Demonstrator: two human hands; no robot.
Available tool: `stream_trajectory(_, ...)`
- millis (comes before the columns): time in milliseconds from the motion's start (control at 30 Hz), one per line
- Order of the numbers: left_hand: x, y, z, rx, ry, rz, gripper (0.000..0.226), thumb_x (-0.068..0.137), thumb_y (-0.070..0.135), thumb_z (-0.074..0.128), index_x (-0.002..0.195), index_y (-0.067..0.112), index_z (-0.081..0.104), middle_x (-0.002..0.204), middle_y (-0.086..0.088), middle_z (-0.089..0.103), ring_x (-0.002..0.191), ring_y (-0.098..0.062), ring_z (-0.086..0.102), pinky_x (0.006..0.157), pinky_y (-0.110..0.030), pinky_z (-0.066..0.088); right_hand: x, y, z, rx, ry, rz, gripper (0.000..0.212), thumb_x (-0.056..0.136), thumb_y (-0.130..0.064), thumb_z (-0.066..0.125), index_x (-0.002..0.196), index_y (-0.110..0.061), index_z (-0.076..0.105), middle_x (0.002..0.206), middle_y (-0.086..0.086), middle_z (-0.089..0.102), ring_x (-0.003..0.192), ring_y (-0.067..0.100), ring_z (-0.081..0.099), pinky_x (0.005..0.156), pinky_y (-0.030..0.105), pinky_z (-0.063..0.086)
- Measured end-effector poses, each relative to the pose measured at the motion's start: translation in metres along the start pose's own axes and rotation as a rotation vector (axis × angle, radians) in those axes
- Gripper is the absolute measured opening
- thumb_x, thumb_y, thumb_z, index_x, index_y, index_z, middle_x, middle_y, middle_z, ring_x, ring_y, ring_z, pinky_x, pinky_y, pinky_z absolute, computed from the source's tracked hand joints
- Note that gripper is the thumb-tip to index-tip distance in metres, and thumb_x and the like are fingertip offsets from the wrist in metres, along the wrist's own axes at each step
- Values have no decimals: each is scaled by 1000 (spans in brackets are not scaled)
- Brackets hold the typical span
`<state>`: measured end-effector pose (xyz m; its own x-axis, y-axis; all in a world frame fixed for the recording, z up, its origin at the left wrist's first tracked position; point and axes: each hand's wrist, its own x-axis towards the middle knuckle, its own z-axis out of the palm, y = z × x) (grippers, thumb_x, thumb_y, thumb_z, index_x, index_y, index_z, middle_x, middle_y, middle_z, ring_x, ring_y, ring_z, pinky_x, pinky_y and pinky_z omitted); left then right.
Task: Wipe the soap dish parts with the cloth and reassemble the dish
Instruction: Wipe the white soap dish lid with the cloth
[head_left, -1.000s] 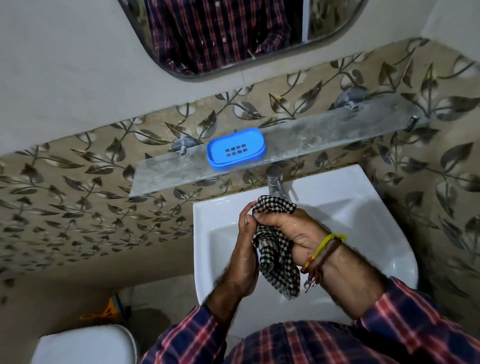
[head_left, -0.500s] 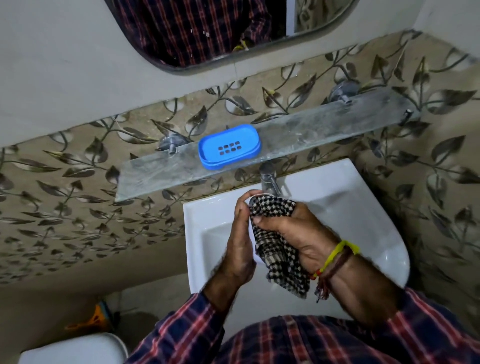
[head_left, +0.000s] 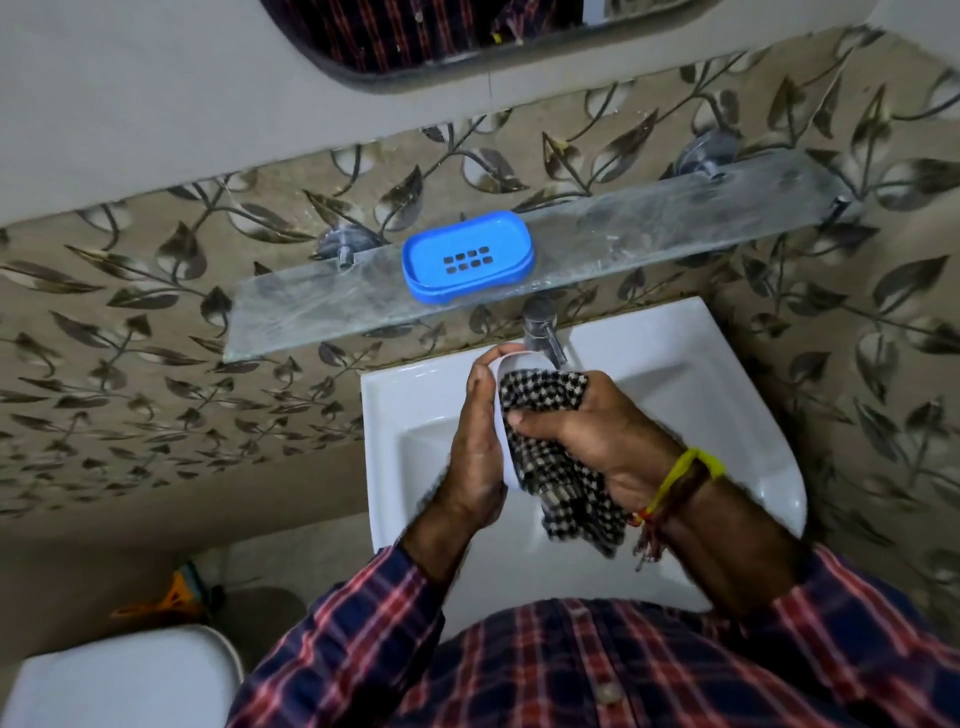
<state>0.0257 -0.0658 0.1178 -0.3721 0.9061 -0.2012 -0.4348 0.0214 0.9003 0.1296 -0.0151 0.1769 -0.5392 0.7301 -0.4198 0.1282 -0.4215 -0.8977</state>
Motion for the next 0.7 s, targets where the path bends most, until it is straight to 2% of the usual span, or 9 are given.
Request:
stream_trajectory(67, 1, 3, 0, -1, -5, 23, 45, 106, 45, 28, 131, 16, 51, 124, -28, 59, 115, -37, 57, 103, -52, 45, -3, 2, 0, 2, -41, 28, 16, 83, 9, 69, 80, -7, 71, 64, 6, 71, 56, 22, 69, 51, 34, 57)
stream_trajectory(133, -2, 1, 3, 24, 22, 13, 47, 106, 46, 28, 131, 14, 52, 124, -22, 61, 117, -35, 57, 103, -49, 47, 0, 3, 0, 48, 13, 27, 17, 82, 9, 70, 84, -7, 73, 76, 10, 75, 69, 26, 72, 62, 35, 59)
stream_trajectory(200, -7, -2, 4, 29, 7, 0, 50, 104, 48, 31, 133, 12, 50, 128, -24, 58, 120, -37, 54, 106, -50, 45, 2, 1, 0, 75, 25, 5, 18, 82, 9, 70, 84, -9, 74, 82, 11, 76, 75, 25, 73, 70, 34, 59)
stream_trajectory(300, -6, 3, 2, 27, -5, -1, 44, 108, 42, 26, 131, 14, 51, 120, -22, 61, 112, -36, 58, 97, -46, 52, -3, 2, -3, 6, -71, 40, 19, 83, 10, 69, 82, -9, 72, 72, 7, 74, 66, 22, 71, 59, 32, 57)
stream_trajectory(367, -4, 5, 2, 51, 24, 20, 47, 106, 45, 28, 134, 14, 49, 119, -22, 62, 110, -36, 58, 96, -47, 52, -5, 5, -2, 11, -77, 67, 16, 82, 10, 70, 85, -7, 71, 70, 8, 73, 62, 25, 70, 52, 34, 58)
stream_trajectory(467, -6, 7, 3, 96, 43, 32, 51, 104, 49, 30, 134, 14, 50, 122, -26, 59, 114, -39, 56, 102, -52, 47, -4, 4, -2, 22, -50, 22, 16, 82, 7, 71, 86, -8, 72, 75, 8, 76, 71, 28, 72, 64, 40, 61)
stream_trajectory(567, -1, 7, -1, 73, 39, 40, 47, 103, 50, 32, 128, 19, 56, 123, -22, 57, 116, -37, 54, 107, -57, 41, -8, 4, -4, -46, -138, -9, 15, 83, 10, 69, 88, -5, 71, 64, 2, 73, 57, 19, 69, 51, 30, 58)
stream_trajectory(700, -1, 6, -1, 88, 27, 32, 46, 106, 49, 28, 125, 22, 60, 129, -28, 56, 122, -43, 53, 109, -62, 39, -8, 4, -3, -41, -91, -63, 22, 83, 11, 68, 83, -11, 70, 61, -5, 71, 56, 7, 68, 54, 23, 56)
